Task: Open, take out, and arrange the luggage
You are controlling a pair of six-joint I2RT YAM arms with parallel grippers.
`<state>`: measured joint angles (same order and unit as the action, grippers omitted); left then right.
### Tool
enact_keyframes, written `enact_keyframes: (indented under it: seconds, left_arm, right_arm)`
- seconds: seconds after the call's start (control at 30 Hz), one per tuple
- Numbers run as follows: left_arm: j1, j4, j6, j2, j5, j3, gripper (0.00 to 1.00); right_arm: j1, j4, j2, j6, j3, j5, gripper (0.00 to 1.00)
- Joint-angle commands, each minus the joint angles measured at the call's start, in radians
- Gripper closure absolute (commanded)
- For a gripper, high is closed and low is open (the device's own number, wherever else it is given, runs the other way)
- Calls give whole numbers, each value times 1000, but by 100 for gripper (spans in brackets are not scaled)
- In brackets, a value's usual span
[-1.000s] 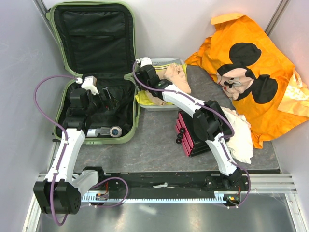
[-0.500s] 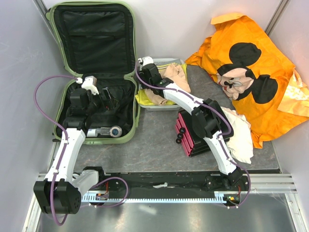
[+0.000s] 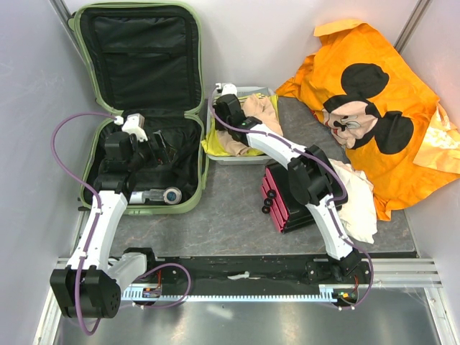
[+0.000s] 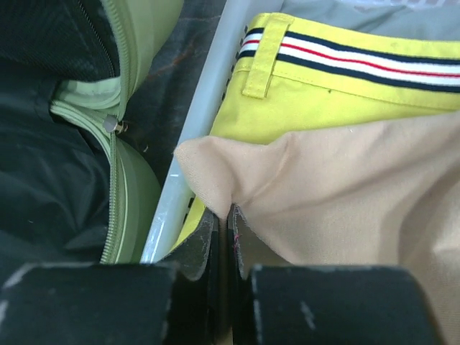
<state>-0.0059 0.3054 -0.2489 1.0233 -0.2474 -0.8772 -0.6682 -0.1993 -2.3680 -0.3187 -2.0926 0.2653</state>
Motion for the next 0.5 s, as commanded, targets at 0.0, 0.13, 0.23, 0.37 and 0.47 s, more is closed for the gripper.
enact_keyframes:
  seconds: [0.0, 0.13, 0.23, 0.37, 0.47]
  left_arm:
    - [4, -25, 8, -2, -30, 3, 6]
    - [4, -25, 10, -3, -30, 1, 6]
    - [4, -23, 13, -3, -29, 1, 6]
    - [3, -22, 14, -3, -27, 0, 7]
    - [-2, -22, 14, -2, -29, 0, 7]
  right_arm:
    - [24, 247, 76, -184, 60, -40, 98]
    - [32, 310, 56, -255, 48, -41, 96]
    - [32, 325, 39, -275, 40, -38, 91]
    - [44, 321, 27, -289, 42, -40, 80]
    - [51, 322, 26, -293, 57, -41, 75]
